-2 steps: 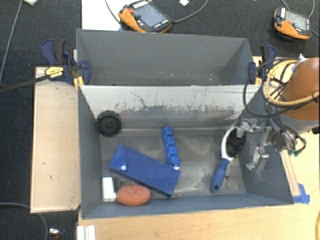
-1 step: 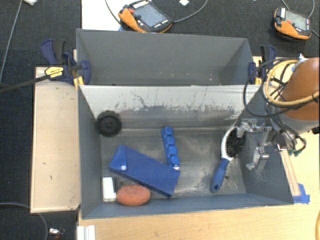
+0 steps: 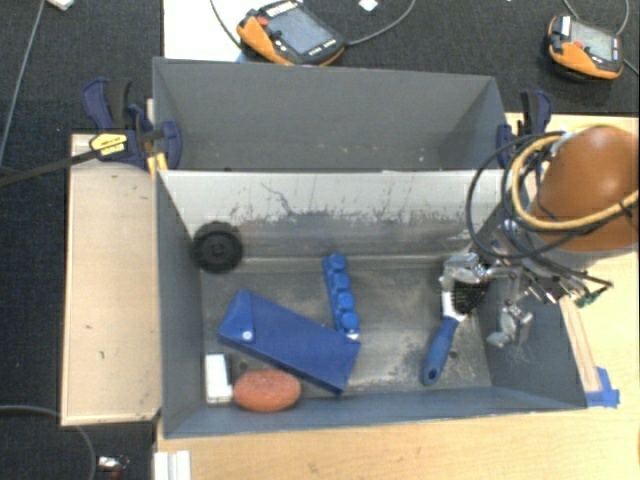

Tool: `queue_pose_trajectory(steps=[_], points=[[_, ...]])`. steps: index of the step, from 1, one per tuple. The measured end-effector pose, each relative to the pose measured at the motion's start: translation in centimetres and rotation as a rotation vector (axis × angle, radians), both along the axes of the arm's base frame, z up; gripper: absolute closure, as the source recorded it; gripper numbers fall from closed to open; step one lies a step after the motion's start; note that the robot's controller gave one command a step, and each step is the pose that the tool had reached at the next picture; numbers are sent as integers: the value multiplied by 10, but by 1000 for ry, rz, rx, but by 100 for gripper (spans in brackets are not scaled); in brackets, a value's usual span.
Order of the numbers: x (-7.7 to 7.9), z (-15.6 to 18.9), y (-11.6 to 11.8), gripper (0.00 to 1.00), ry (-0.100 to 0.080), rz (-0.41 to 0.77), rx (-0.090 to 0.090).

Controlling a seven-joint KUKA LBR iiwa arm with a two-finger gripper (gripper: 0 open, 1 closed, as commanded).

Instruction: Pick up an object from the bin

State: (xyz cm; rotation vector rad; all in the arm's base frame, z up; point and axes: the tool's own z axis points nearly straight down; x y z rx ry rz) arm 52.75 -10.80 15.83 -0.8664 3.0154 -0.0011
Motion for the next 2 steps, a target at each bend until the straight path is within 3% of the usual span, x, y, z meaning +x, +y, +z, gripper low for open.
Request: queue_pose_trajectory(steps=[1,2], points=[[24,21,-13,0,-4,-78,-1],[22,17,-14,0,-2,-16,-1]])
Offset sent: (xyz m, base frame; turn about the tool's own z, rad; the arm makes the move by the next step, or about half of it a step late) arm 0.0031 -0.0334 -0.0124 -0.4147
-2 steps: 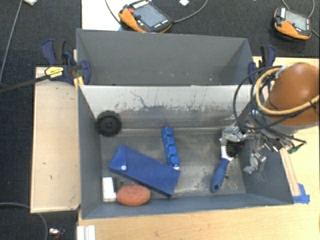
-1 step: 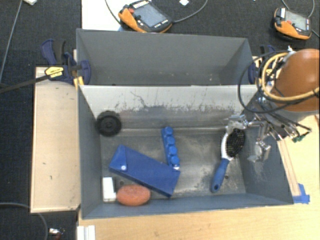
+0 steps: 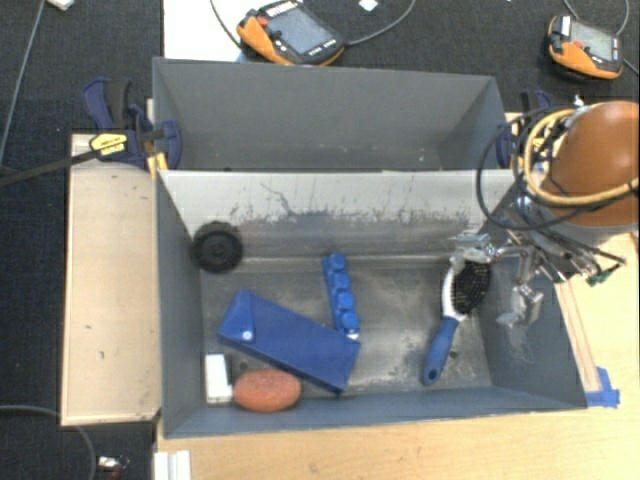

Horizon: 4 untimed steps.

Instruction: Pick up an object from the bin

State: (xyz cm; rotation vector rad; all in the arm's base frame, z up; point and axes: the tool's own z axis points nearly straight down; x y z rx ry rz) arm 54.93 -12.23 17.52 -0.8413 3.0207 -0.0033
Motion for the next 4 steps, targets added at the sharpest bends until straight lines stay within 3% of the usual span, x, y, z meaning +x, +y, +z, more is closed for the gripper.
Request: queue_pose_trajectory(steps=[1,2,3,4], points=[[16,-19,-18,0,-4,561,-4],[6,-107,0,0,0,379,4],[15,-106,6,100,-13,737,-10],[14,-106,6,100,-12,734,-10]])
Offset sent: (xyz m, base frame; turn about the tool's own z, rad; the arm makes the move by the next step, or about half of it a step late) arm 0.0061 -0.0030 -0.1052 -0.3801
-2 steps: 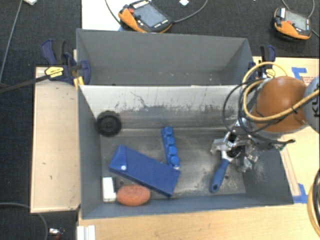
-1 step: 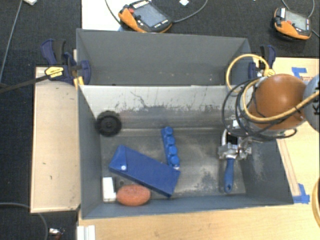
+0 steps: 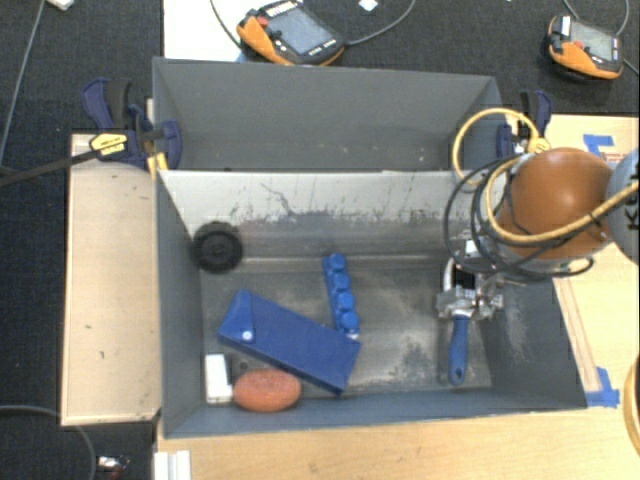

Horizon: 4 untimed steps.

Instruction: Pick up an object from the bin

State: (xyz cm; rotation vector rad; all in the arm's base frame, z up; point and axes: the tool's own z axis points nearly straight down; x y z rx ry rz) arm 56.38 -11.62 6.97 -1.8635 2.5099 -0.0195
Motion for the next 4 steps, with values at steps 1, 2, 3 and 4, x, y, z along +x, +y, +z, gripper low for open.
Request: queue_pose_trajectory(steps=[1,2,3,4], points=[[3,78,-25,100,-7,-331,8],[13,23,-16,100,-2,285,-4],[19,54,-21,100,-11,144,-2],[11,170,-16,100,-4,399,-5]])
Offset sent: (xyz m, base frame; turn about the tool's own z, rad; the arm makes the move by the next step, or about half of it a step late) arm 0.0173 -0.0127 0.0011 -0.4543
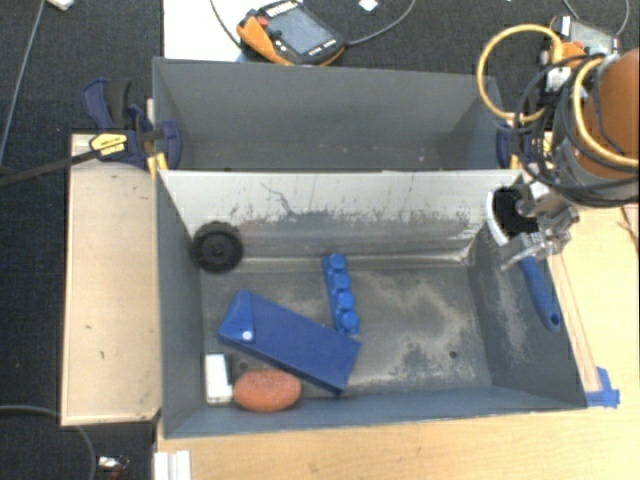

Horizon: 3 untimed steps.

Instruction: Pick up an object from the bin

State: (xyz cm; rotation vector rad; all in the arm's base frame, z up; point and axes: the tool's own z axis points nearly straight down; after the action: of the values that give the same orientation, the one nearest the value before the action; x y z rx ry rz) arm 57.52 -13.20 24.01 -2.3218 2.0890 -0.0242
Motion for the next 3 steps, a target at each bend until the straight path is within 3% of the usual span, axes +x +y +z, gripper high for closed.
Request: queue_pose_trajectory(steps=[1,2,3], points=[[0,-93,-14,100,15,-193,8],[13,-27,-18,100,-13,270,-8],[15,-105,-14,100,15,108,7]])
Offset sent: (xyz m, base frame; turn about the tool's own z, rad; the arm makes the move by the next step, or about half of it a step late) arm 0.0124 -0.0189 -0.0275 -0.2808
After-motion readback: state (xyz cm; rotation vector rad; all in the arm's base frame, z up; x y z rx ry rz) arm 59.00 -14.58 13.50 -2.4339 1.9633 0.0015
